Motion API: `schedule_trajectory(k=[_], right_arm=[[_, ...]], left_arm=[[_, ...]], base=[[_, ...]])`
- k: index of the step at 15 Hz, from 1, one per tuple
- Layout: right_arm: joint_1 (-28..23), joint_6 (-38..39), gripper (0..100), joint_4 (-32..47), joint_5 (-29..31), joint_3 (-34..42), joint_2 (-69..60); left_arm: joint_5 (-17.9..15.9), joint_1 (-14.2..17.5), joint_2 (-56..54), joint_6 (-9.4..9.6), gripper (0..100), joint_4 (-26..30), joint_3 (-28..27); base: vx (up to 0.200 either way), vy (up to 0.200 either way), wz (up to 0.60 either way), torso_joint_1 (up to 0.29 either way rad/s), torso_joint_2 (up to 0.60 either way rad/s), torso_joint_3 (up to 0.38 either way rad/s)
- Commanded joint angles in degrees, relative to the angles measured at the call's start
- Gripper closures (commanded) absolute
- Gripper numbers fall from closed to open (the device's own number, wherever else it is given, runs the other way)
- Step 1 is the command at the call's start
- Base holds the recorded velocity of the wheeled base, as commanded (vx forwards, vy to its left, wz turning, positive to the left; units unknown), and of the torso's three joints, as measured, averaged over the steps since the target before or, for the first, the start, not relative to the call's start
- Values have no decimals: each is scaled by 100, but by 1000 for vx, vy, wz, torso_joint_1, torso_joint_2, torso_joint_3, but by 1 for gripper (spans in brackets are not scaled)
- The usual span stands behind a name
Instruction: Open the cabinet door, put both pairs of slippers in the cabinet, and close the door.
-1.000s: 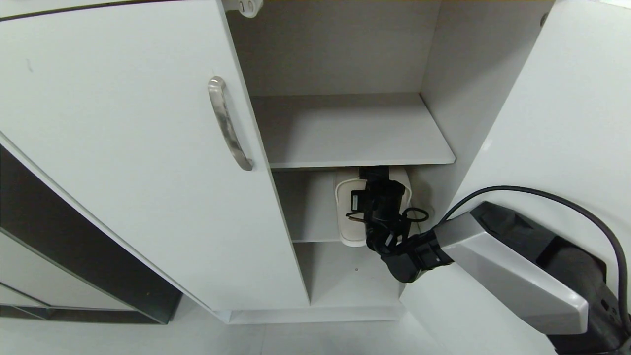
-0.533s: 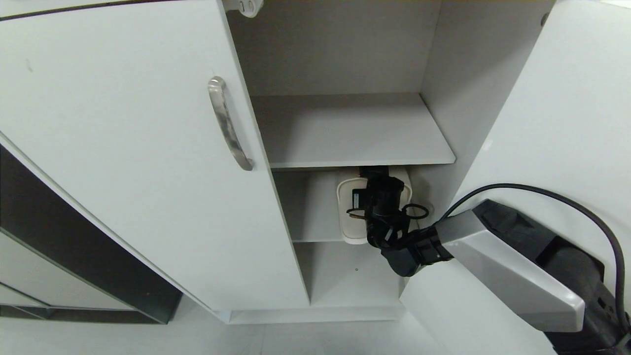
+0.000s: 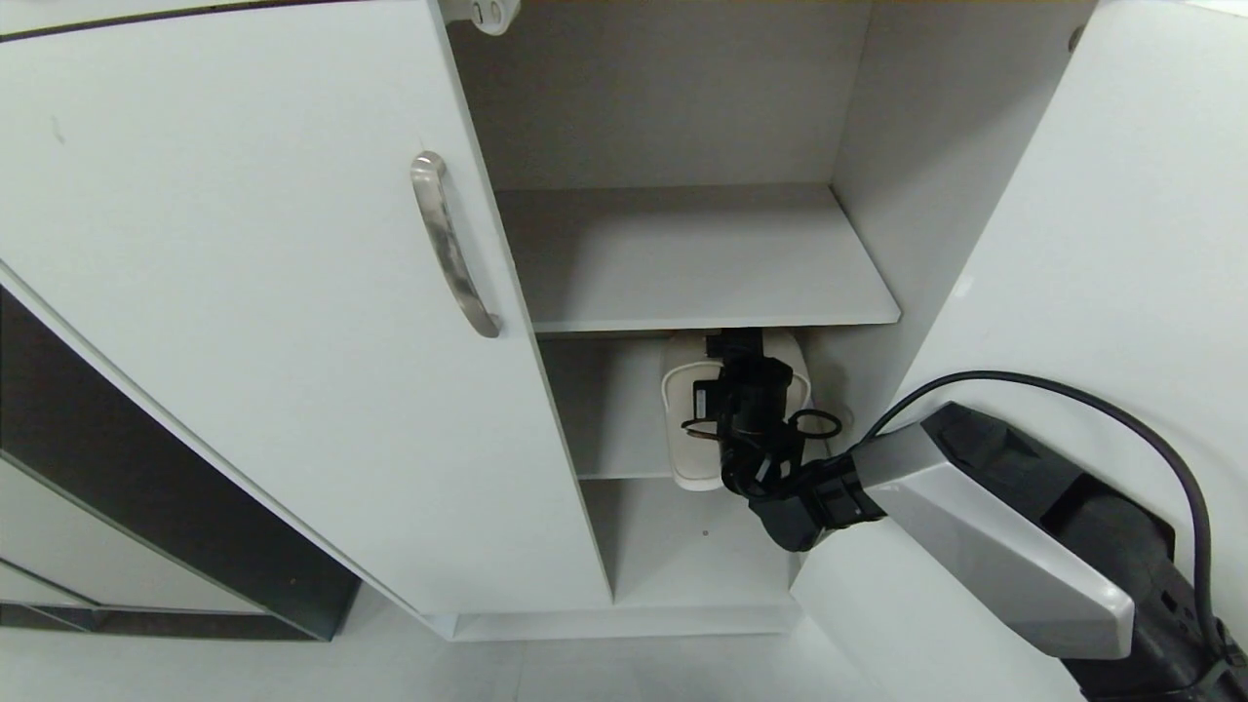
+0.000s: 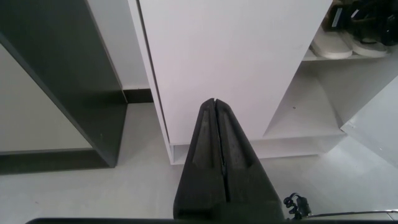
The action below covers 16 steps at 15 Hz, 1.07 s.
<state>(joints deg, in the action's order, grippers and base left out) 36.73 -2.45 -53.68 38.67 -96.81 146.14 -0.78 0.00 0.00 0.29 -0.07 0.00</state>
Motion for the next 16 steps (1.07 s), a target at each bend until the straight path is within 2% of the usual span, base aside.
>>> schedule_trajectory(k=[1, 6, 12, 14, 16], right_arm=[[10, -1, 0, -3, 0, -5, 20], [71, -10, 0, -196, 35, 294, -174], [695, -36, 0, -1435, 35, 3335, -1773], [801, -27, 0, -1910, 35, 4038, -1896], [809, -36, 0, -2235, 9, 4354, -1826]], left_arm=[[-1, -9, 9, 6, 100, -1, 0], [-1, 0, 0, -3, 100, -1, 0], [-1, 0, 0, 6, 100, -1, 0], [-1, -9, 0, 15, 100, -1, 0], [-1, 0, 0, 23, 100, -1, 0]], base=[[0, 0, 0, 0, 0, 0], [0, 0, 0, 0, 0, 0], [0, 0, 0, 0, 0, 0], [0, 0, 0, 0, 0, 0], [0, 0, 0, 0, 0, 0]])
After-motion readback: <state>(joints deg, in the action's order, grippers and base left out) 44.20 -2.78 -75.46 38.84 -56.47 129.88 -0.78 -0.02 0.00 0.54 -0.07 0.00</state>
